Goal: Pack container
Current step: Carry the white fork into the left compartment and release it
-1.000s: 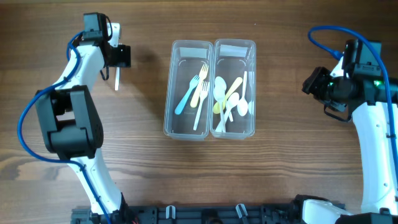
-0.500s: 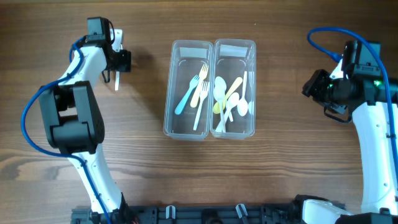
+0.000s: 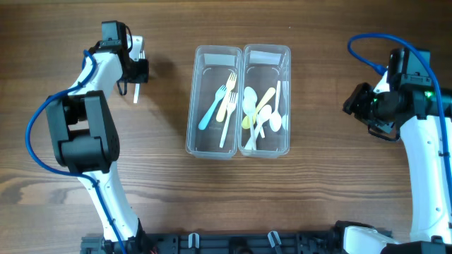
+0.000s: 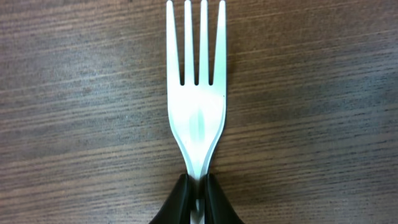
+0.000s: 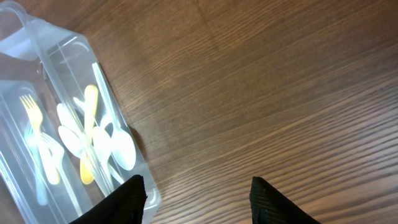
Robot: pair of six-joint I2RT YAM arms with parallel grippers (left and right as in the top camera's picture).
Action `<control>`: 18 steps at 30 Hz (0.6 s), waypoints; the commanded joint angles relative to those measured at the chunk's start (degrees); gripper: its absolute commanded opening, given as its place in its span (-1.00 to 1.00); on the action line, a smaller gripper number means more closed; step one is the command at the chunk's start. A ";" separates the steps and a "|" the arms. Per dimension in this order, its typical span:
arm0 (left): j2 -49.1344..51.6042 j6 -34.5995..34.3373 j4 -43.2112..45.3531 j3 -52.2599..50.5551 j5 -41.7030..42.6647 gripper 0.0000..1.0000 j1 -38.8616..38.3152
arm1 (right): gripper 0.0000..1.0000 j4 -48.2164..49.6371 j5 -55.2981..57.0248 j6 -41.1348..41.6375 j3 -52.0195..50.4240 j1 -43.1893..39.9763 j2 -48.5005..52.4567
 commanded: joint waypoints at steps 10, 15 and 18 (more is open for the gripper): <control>-10.16 -3.39 -13.14 0.39 0.31 -0.92 -7.04 | 0.02 -0.63 -0.68 0.00 -0.22 -0.13 0.57; -21.49 -5.05 -18.97 0.39 0.26 -0.92 -14.60 | 0.02 -0.59 -0.66 0.02 -0.22 -0.13 0.57; -27.04 -10.97 -21.33 0.39 0.28 -0.92 -19.34 | 0.02 -0.13 -0.66 -0.68 -0.22 -0.13 0.57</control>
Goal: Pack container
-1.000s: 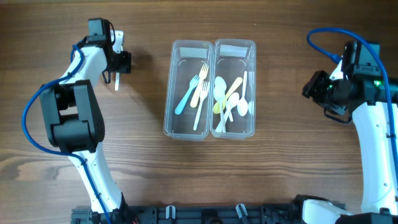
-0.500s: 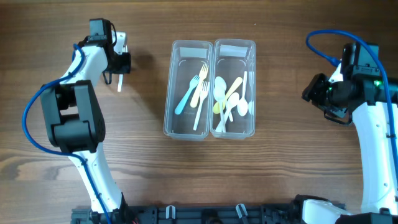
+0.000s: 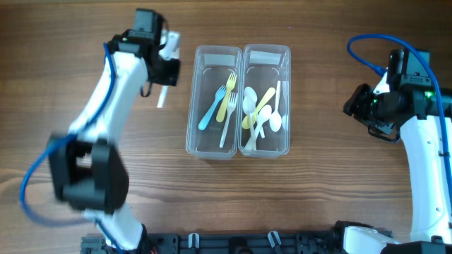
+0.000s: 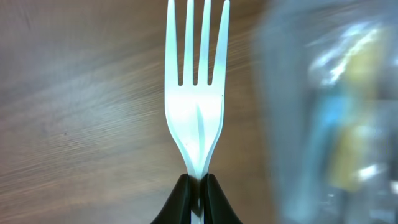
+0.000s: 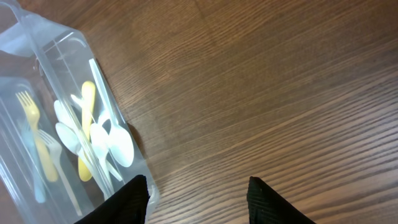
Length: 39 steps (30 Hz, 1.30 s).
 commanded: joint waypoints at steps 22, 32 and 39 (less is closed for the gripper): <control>-5.92 -28.74 -2.03 -1.86 1.38 0.25 -18.25 | 0.18 12.33 -4.20 -12.50 0.07 -0.13 -6.01; -25.97 -25.51 -5.46 2.71 -1.38 0.08 -9.16 | 0.28 18.32 -11.26 -21.33 0.07 -0.13 -22.27; -43.76 -25.51 -8.87 2.69 -20.37 0.09 -7.80 | 0.99 17.86 -11.26 -20.72 0.07 -0.13 -28.87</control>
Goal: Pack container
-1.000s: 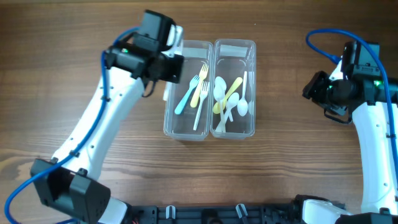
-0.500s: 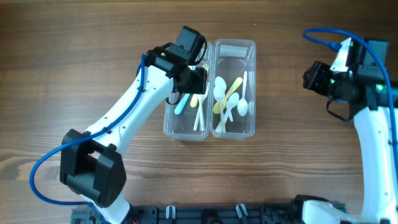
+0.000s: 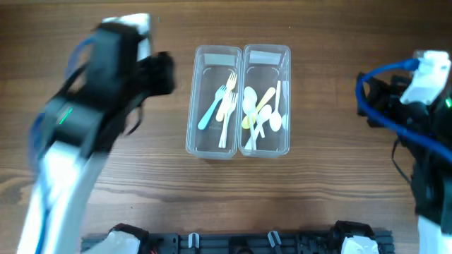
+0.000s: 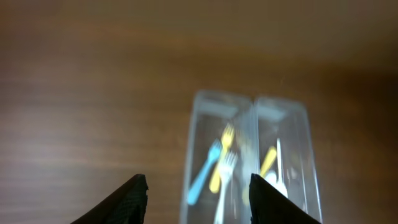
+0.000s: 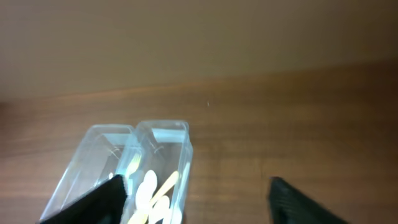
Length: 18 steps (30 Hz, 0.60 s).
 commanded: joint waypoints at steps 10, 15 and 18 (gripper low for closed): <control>-16.24 1.11 -13.14 0.42 -18.10 1.00 0.17 | 0.99 -0.24 -1.29 -0.76 0.11 -0.13 -0.39; -16.15 1.11 -14.14 0.42 -18.08 1.00 0.15 | 1.00 -0.09 -1.31 -0.76 0.11 -0.13 2.08; -16.15 1.11 -14.16 0.42 -18.08 0.99 0.17 | 0.99 -0.15 -1.29 -0.79 0.11 -0.13 4.37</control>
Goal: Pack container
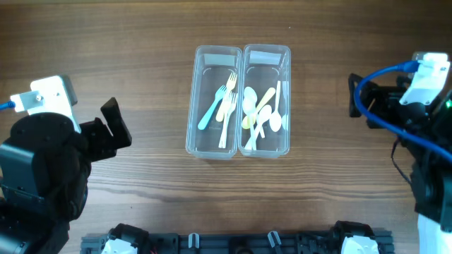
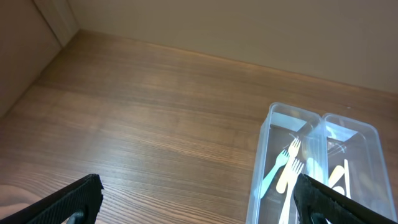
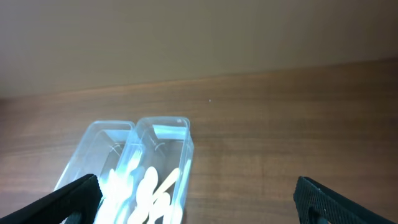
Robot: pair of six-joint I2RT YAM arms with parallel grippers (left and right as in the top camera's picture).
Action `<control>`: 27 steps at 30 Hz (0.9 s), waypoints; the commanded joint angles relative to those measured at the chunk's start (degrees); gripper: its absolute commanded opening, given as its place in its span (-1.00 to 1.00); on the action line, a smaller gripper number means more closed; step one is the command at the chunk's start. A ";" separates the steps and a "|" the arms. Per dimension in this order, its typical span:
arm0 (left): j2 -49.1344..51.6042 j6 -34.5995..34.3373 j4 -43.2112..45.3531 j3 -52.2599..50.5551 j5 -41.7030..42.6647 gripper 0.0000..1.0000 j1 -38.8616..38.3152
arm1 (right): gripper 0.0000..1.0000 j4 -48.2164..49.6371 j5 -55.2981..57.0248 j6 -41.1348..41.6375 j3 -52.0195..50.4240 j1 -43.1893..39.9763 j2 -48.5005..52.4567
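Two clear containers stand side by side mid-table. The left container holds a blue fork, a yellow fork and white forks. The right container holds white and yellow spoons. My left gripper is open wide and empty, raised high at the near left and looking down at the containers from their left. My right gripper is also open wide and empty, high up at the table's right side.
Bare wooden tabletop surrounds the containers. A pale wall runs along the table's far edge, with a corner at the far left. The arm mounts' black rail lies along the near edge.
My left arm has pulled back from beside the left container to the near left of the table, and its fingers stand wider apart. The right arm has hardly moved.
My left gripper first held a white fork over the table at the far left, then right beside the left container. Then it was open and empty, raised high, while the right gripper had risen from low beside the containers. Now both hang open, drawn back.
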 commanded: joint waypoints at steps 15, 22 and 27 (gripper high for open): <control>-0.15 0.28 -0.02 -0.22 -1.33 1.00 0.13 | 0.99 3.98 0.87 2.40 1.36 -0.13 10.64; -0.15 0.28 -0.02 -0.22 -1.33 0.99 0.13 | 0.99 6.58 5.57 -4.92 4.85 -0.13 1.31; -0.13 0.28 -0.02 -0.22 -1.33 1.00 0.13 | 0.99 6.75 5.60 -13.53 4.83 -0.13 -7.23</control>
